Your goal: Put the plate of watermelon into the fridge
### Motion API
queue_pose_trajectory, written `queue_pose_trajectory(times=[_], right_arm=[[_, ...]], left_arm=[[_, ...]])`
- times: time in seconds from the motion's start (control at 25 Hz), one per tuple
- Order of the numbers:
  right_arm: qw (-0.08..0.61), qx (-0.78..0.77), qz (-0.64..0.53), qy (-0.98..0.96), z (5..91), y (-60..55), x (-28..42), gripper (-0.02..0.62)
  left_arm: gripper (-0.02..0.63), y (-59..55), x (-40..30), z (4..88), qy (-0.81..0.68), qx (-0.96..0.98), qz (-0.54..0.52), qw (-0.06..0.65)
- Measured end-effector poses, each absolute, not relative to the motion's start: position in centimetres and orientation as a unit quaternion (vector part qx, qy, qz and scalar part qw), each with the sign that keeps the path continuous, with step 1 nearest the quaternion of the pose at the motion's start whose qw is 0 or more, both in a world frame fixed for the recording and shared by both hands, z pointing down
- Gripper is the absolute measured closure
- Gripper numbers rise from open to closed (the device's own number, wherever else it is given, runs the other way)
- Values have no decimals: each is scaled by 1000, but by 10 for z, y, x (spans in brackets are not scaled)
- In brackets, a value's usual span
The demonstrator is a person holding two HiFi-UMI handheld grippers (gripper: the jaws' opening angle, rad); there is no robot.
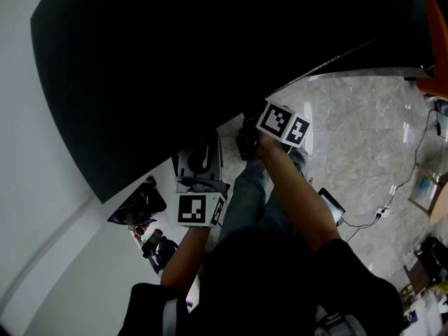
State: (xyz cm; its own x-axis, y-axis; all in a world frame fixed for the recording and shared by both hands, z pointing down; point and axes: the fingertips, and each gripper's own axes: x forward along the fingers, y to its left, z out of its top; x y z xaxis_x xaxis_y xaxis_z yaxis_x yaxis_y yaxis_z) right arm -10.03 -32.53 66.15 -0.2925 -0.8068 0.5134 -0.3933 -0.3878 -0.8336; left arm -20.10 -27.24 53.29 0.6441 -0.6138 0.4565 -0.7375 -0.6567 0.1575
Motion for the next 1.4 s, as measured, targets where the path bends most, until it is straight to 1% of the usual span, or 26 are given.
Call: queue_pose_trajectory(times=[0.12,0.24,0.36,0.44,0.68,0.84,0.96,1.04,1.4], right_arm=[[166,-564,-608,534,659,-339,-102,583],[177,-550,-605,547,651,-337,-102,583],[181,-532,-591,578,631,-332,-101,583],[170,-521,-576,606,610,-326,-99,583],[101,-493,-491,711,529,-313,-90,583],[23,-466,-414,781,483,-289,-88,583],[-45,-464,-340,816,454,-269,-71,583],[-72,-464,-307,828,437,-254,-57,583],[-111,-475,-216,846,352,-198,17,583]], left_arm=[[597,-270,-203,532,-383,889,186,170],[597,-270,-205,530,-385,888,186,171],[597,-274,-204,522,-386,890,182,163],[597,-275,-202,513,-385,892,178,157],[597,-274,-191,477,-385,900,152,135],[597,-261,-182,460,-381,904,149,127],[597,-250,-168,445,-380,904,155,121],[597,-243,-161,434,-382,904,151,119],[597,-210,-113,375,-393,905,132,91]])
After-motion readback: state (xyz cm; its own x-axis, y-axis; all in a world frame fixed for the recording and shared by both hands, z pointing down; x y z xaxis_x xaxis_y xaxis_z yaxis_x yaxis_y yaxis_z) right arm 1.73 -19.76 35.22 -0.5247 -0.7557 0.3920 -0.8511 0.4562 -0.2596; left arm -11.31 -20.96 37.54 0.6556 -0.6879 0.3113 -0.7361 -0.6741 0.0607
